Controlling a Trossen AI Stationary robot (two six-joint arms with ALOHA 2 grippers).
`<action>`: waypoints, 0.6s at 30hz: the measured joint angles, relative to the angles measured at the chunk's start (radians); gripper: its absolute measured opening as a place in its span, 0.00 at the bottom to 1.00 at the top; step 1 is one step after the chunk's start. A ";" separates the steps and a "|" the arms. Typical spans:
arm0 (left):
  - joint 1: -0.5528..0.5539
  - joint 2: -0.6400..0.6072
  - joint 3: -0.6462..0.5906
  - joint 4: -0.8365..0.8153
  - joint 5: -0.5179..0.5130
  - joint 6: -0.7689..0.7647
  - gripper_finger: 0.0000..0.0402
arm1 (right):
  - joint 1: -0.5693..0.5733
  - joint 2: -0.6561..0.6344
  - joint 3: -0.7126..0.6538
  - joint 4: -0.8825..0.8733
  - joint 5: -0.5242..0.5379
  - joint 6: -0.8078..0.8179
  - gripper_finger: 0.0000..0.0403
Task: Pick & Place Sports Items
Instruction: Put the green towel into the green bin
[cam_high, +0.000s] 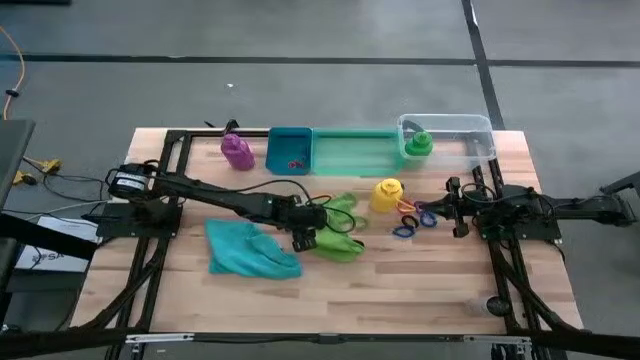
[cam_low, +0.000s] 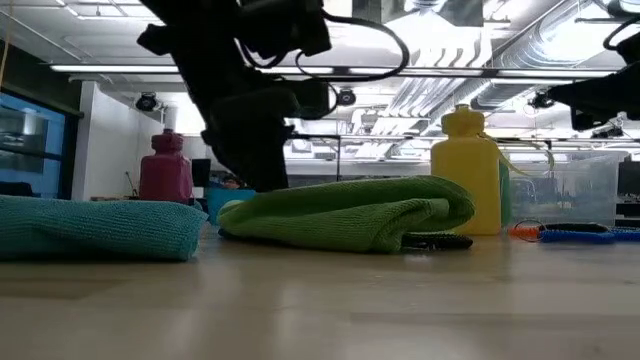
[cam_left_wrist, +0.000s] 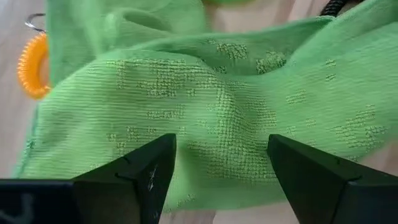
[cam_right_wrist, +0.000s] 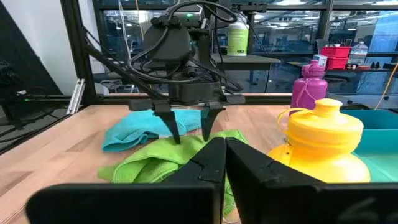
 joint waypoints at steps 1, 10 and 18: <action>0.002 0.000 0.000 0.000 0.014 0.000 0.51 | 0.000 0.000 0.000 0.000 0.000 0.000 0.00; 0.012 0.005 0.000 0.000 0.027 0.000 0.51 | 0.000 0.000 0.000 0.000 0.000 0.000 0.00; 0.016 0.005 0.000 -0.003 0.069 0.003 0.51 | 0.000 0.000 0.000 0.000 0.000 0.000 0.00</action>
